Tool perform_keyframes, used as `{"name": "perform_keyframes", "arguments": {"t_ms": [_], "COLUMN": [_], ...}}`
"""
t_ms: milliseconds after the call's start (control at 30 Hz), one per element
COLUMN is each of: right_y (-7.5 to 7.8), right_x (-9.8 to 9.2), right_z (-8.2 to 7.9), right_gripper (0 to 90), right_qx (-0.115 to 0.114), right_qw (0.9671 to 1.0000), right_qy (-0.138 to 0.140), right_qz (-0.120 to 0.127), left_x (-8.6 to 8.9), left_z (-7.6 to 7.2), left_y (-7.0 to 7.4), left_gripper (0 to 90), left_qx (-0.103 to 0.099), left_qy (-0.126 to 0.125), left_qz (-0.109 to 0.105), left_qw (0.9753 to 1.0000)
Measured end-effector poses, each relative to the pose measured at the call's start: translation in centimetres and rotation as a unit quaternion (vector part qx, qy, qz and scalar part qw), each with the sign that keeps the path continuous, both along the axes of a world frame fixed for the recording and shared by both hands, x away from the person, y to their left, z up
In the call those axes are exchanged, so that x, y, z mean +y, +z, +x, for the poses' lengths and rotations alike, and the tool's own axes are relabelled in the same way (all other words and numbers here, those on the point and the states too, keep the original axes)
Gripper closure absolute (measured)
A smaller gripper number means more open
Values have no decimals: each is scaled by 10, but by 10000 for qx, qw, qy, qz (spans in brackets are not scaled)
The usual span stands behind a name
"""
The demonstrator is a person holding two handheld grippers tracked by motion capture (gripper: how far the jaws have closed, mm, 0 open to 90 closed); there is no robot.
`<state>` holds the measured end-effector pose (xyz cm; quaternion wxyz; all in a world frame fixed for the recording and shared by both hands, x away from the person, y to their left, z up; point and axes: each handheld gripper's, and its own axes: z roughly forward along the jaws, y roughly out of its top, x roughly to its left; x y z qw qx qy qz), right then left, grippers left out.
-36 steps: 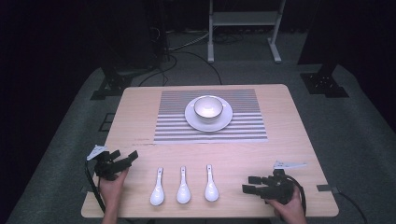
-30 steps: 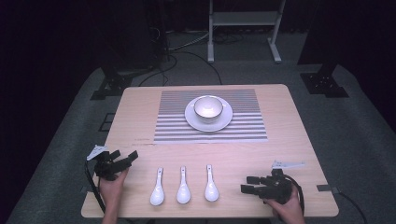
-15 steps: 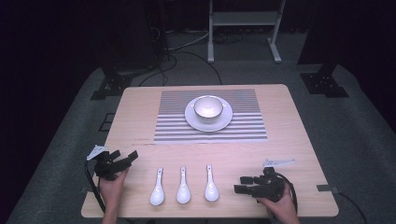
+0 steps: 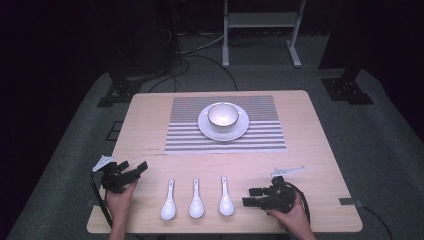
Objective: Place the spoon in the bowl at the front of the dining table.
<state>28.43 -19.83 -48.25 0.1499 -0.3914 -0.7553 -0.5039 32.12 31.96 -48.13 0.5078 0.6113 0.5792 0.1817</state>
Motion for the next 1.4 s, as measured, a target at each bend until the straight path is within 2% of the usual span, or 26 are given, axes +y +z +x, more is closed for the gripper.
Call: {"name": "perform_keyframes", "arguments": {"t_ms": [400,733,967,1200,1400], "right_y": [5,10,11,11,11], "right_x": [12,32,43,48,53], "right_z": [7,19,25,32,38], "right_gripper": [273,274,274,299,319], "right_qx": [36,57,97,254,323], "right_qw": [9999,9992,9989,9987,9985], "right_qy": [140,347,409,422,389], "right_qz": [-31,-176,-189,-113,-190], "left_x": [0,0,1,0,1], "left_z": [0,0,0,0,0], "left_y": [0,0,0,0,0], "left_gripper": [38,39,39,38,39], "left_qx": [4,-3,-3,-2,-3], "left_qy": [-11,-17,-15,-11,-12], "left_qz": [5,-15,-22,-26,-25], "left_qw": [10000,10000,10000,10000,10000]}}
